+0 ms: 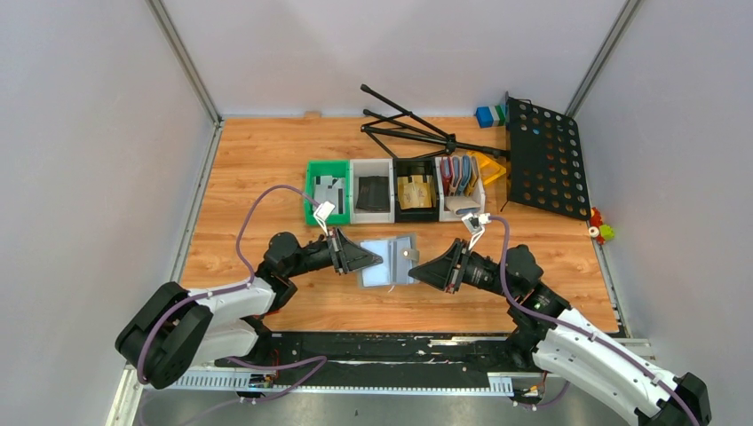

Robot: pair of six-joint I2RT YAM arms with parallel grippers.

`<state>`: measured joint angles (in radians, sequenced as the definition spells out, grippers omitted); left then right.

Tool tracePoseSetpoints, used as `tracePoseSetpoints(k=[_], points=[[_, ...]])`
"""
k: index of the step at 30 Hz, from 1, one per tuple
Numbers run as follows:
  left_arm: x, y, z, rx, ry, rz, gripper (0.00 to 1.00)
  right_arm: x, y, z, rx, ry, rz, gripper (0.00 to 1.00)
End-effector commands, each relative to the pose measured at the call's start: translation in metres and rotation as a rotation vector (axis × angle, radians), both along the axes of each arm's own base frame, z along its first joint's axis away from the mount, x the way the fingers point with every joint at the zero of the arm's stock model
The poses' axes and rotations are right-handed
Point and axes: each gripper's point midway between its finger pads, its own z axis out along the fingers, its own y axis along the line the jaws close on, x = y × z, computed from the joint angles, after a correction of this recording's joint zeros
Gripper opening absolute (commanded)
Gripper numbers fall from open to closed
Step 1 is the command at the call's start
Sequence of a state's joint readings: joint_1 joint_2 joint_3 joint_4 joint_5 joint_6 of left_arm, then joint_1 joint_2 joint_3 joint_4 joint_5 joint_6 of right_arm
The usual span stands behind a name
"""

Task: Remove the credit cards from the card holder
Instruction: Remove the credit card from the card holder.

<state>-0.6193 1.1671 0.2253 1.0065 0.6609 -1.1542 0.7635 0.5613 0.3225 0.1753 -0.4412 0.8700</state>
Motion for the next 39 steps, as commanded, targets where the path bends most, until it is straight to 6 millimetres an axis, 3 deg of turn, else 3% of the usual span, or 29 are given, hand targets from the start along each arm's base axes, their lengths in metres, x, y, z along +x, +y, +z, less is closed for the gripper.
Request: tracePoseSetpoints(k=[1, 15, 21, 25, 31, 39], points=[[0.001, -0.006, 0.022, -0.036, -0.076, -0.011, 0.20, -0.002, 0.002, 0.024, 0.072, -0.046, 0.009, 0.01], [-0.003, -0.018, 0.025, -0.037, -0.077, -0.031, 0.20, 0.002, 0.003, 0.019, 0.026, -0.033, 0.004, 0.00], [-0.003, -0.025, 0.021, 0.000, -0.084, -0.030, 0.20, 0.008, 0.005, 0.002, -0.092, -0.006, -0.003, 0.00], [0.000, -0.029, 0.011, 0.056, -0.080, -0.024, 0.21, 0.025, -0.012, -0.040, -0.305, 0.070, -0.122, 0.01], [0.004, -0.028, -0.009, 0.156, -0.074, -0.005, 0.22, 0.029, -0.015, -0.066, -0.403, 0.126, -0.134, 0.22], [0.001, -0.033, -0.017, 0.186, -0.068, -0.022, 0.22, 0.028, -0.004, -0.057, -0.359, 0.098, -0.088, 0.42]])
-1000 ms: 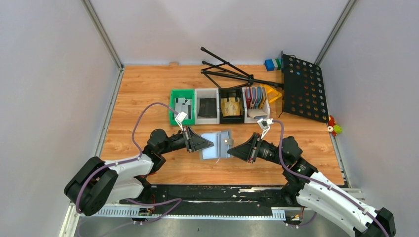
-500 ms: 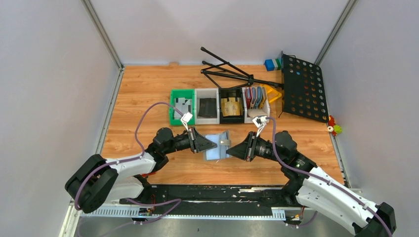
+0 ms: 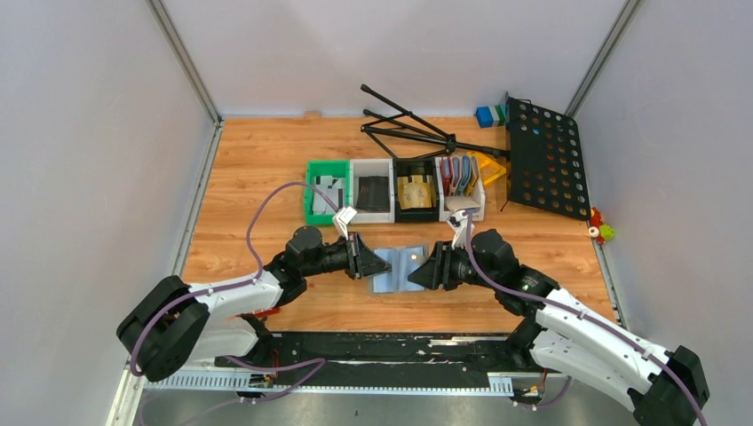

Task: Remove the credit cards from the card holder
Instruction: Remove the credit card from the card holder.

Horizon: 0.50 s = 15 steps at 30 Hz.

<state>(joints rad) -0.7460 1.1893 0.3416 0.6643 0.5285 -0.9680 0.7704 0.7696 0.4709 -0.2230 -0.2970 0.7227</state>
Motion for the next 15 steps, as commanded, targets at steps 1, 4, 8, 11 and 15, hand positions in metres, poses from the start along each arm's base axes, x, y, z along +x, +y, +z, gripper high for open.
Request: tracePoseSetpoints(k=[1, 4, 8, 11, 15], points=[[0.002, -0.010, 0.019, -0.032, -0.073, -0.028, 0.22, 0.005, 0.008, 0.019, 0.040, -0.074, 0.023, 0.43], [0.003, -0.010, 0.021, -0.037, -0.073, -0.029, 0.22, 0.007, 0.004, 0.016, 0.014, -0.063, 0.002, 0.47], [0.004, -0.009, 0.018, -0.014, -0.072, -0.021, 0.22, 0.008, 0.001, 0.012, -0.003, -0.056, -0.012, 0.73], [0.007, -0.008, 0.016, 0.002, -0.067, -0.005, 0.22, 0.008, -0.001, 0.012, -0.005, -0.057, -0.019, 0.75], [0.008, -0.008, 0.013, 0.014, -0.043, 0.010, 0.22, 0.009, -0.003, 0.010, -0.026, -0.053, -0.030, 0.85]])
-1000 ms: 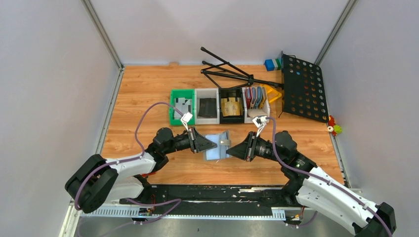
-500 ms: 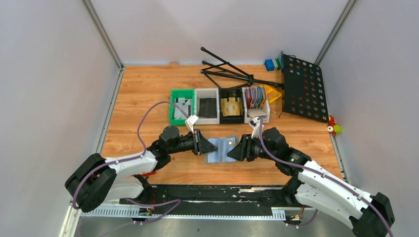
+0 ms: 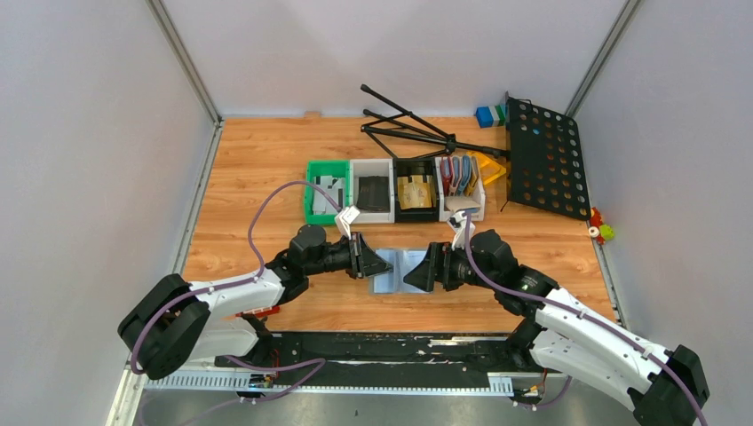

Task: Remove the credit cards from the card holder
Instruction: Remove the credit card from the card holder.

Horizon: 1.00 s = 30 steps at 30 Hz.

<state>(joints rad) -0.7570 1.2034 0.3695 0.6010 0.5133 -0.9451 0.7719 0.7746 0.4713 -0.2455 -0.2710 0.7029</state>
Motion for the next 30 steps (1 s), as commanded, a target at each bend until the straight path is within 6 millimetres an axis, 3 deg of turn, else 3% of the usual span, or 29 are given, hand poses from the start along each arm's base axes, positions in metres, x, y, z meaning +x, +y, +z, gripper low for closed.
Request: tracePoseSetpoints(k=[1, 8, 15, 17, 21, 24, 28, 30], points=[[0.008, -0.005, 0.019, -0.024, -0.051, 0.011, 0.23, 0.008, 0.001, 0.015, -0.004, -0.042, -0.020, 0.87], [0.008, -0.005, 0.020, -0.018, -0.040, 0.015, 0.23, 0.009, 0.001, -0.001, -0.069, -0.003, -0.033, 0.85], [0.004, -0.006, 0.021, -0.055, -0.036, 0.000, 0.24, 0.009, 0.001, 0.006, -0.040, -0.023, -0.045, 0.51], [0.005, -0.007, 0.019, -0.054, -0.029, 0.004, 0.24, 0.009, 0.001, 0.010, -0.026, -0.027, -0.044, 0.52], [0.006, -0.010, 0.015, -0.059, -0.016, 0.001, 0.24, 0.002, 0.014, 0.019, 0.023, -0.020, 0.023, 0.65], [0.005, -0.014, 0.016, -0.073, -0.010, -0.007, 0.24, 0.000, 0.022, 0.020, 0.024, -0.023, 0.052, 0.66], [0.000, -0.018, 0.020, -0.097, -0.013, -0.030, 0.28, 0.004, 0.024, 0.014, -0.016, -0.013, 0.037, 0.45], [-0.003, -0.018, 0.023, -0.109, -0.022, -0.045, 0.30, 0.005, 0.025, 0.012, -0.032, -0.012, 0.037, 0.40]])
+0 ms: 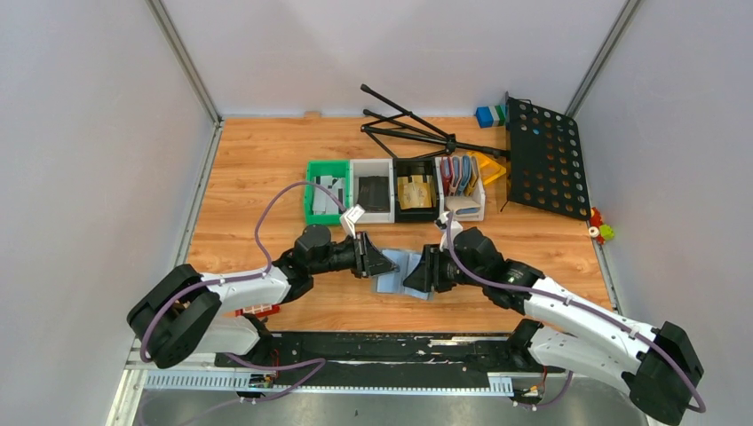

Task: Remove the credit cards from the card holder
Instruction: Remove the credit card from the card holder.

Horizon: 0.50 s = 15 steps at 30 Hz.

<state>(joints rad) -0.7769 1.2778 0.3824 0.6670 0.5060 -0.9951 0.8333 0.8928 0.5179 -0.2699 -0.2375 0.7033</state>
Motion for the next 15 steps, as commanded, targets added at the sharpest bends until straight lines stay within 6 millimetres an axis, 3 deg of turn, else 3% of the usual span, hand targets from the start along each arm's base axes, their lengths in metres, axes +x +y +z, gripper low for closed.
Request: tracePoseSetpoints(k=[1, 7, 15], points=[[-0.005, -0.008, 0.026, -0.094, -0.064, -0.043, 0.32, 0.011, 0.013, 0.029, 0.043, -0.069, 0.006, 0.40], [-0.008, -0.012, 0.018, -0.080, -0.051, -0.063, 0.41, 0.014, 0.007, 0.022, -0.042, -0.075, -0.023, 0.38], [-0.012, -0.013, 0.027, -0.137, -0.072, -0.070, 0.63, 0.017, -0.004, 0.017, -0.103, -0.071, -0.070, 0.11]])
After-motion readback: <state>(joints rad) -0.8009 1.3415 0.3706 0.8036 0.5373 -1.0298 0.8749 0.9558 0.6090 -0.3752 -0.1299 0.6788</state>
